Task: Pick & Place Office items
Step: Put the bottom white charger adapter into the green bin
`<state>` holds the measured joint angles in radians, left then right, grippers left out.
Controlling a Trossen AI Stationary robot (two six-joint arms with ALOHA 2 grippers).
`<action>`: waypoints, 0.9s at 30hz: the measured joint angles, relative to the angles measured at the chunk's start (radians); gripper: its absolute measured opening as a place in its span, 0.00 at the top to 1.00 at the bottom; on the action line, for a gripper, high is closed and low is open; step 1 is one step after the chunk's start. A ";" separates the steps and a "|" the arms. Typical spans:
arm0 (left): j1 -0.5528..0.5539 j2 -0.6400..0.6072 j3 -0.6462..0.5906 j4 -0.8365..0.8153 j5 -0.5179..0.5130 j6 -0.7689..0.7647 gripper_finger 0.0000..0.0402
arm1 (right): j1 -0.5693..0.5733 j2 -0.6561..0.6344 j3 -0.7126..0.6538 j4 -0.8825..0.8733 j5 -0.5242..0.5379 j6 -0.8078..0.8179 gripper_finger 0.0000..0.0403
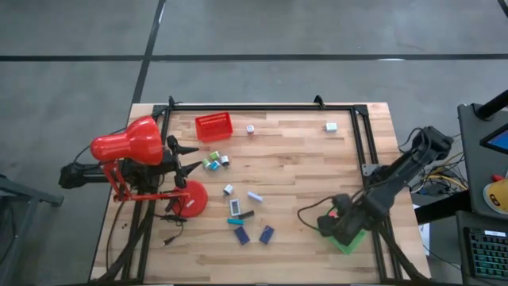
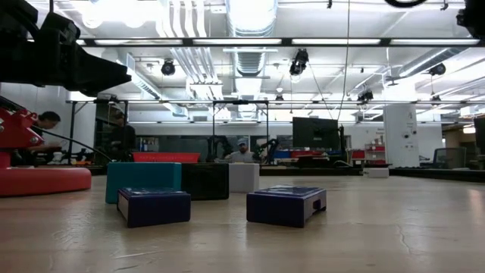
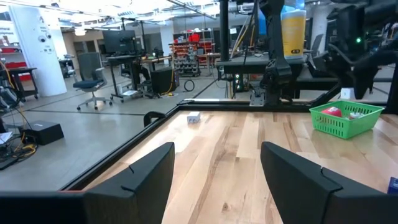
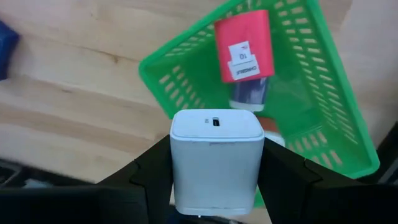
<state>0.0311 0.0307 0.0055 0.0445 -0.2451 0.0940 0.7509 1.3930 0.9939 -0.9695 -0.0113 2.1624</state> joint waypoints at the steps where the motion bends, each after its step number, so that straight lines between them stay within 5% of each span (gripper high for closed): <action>1: 0.000 0.000 0.000 0.000 0.000 0.000 0.39 | 0.000 0.013 0.000 -0.001 -0.003 0.000 0.54; 27: 0.000 0.000 0.000 0.000 0.000 0.000 0.39 | 0.013 0.197 0.000 -0.005 -0.040 -0.125 0.54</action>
<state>0.0311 0.0307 0.0052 0.0444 -0.2451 0.0940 0.7639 1.5898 0.9939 -0.9745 -0.0517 2.0371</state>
